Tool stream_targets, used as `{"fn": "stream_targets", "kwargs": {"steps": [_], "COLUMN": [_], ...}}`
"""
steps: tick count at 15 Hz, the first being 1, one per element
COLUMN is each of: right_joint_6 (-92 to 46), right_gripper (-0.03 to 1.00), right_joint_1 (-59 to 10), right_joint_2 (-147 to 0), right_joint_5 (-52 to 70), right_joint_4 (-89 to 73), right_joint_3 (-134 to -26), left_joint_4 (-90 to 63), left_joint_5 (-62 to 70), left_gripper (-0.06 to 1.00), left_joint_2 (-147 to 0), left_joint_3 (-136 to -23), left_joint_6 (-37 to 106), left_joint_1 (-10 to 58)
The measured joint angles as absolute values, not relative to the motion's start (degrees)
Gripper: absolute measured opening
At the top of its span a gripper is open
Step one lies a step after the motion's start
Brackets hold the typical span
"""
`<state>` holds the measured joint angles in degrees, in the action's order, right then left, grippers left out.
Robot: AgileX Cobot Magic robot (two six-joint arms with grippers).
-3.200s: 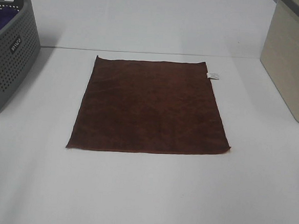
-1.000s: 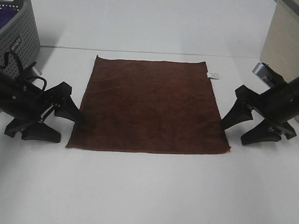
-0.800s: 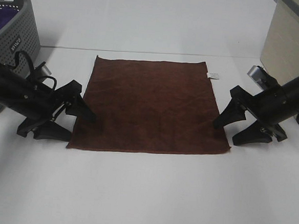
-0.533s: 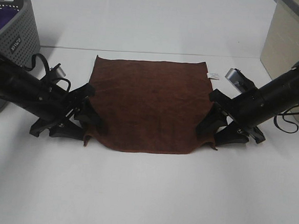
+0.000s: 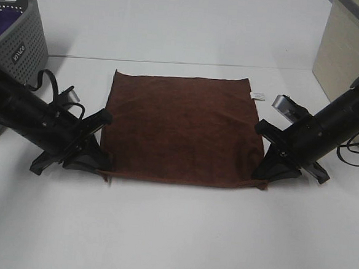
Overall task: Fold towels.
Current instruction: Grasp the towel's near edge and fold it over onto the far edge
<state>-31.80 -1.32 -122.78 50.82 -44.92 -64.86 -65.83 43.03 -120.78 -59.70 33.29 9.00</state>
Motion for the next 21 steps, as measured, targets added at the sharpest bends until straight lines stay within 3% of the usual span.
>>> {"fn": "stream_targets", "kwargs": {"steps": [6,9,21], "right_joint_6": [-27.44,-26.53,-26.24], "right_gripper": [0.00,0.00,0.00], "right_joint_1": [-1.38,-1.43,-1.43], "right_joint_2": [-113.96,-111.78,-114.99], "right_joint_5": [48.36,47.78,52.20], "right_joint_4": [-44.40,-44.81,-41.77], "right_joint_3": [-49.68,-47.61,-77.18], "left_joint_4": [-63.48,-62.57,-49.16], "left_joint_5": [43.20,43.83,43.32], "left_gripper": [0.01,0.01,0.01], "left_joint_2": [-112.07,-111.61,-112.24], "left_joint_3": [-46.07,-44.23,-70.65], "left_joint_6": [30.31,29.91,11.46], "left_joint_1": [9.17,9.17,9.17]}}
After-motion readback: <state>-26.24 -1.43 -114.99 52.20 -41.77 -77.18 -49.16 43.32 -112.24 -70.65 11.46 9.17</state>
